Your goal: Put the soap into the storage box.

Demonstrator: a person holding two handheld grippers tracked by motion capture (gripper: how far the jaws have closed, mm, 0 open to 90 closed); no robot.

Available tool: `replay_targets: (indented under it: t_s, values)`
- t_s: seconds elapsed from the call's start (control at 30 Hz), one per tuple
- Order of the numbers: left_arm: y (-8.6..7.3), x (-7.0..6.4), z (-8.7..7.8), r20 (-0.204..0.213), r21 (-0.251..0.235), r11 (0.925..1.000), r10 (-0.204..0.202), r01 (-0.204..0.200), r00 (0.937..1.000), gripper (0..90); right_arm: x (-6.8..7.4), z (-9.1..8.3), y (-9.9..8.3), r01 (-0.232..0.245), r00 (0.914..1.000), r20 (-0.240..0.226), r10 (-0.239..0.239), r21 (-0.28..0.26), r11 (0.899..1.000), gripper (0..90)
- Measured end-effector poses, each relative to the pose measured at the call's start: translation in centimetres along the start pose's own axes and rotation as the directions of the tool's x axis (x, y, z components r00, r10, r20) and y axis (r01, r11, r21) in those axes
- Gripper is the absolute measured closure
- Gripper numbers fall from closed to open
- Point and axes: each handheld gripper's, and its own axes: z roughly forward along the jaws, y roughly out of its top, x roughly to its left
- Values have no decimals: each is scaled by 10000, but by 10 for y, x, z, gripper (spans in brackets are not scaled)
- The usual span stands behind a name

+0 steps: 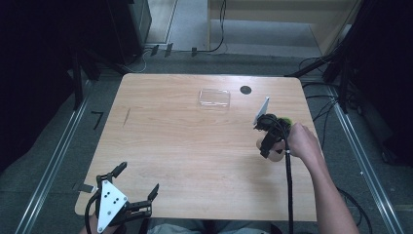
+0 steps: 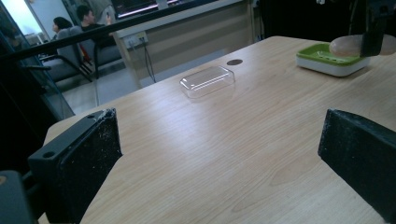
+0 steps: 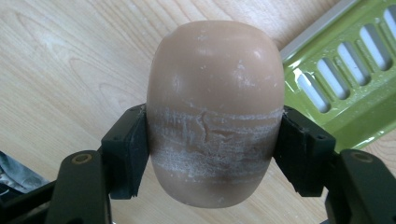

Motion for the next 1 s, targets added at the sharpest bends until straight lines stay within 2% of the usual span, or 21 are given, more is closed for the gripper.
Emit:
replay_targets:
  t_s: [0.5, 1.0]
  values:
    - [0, 0, 0, 14, -1, 10000, 0, 0, 10000, 0, -20, -5, -7, -534, 9986, -30, 533, -316, 9981, 334]
    - [0, 0, 0, 22, 8, 10000, 29, -29, 10000, 0, -35, -4, -8, -836, 9965, -94, 833, -466, 9954, 335]
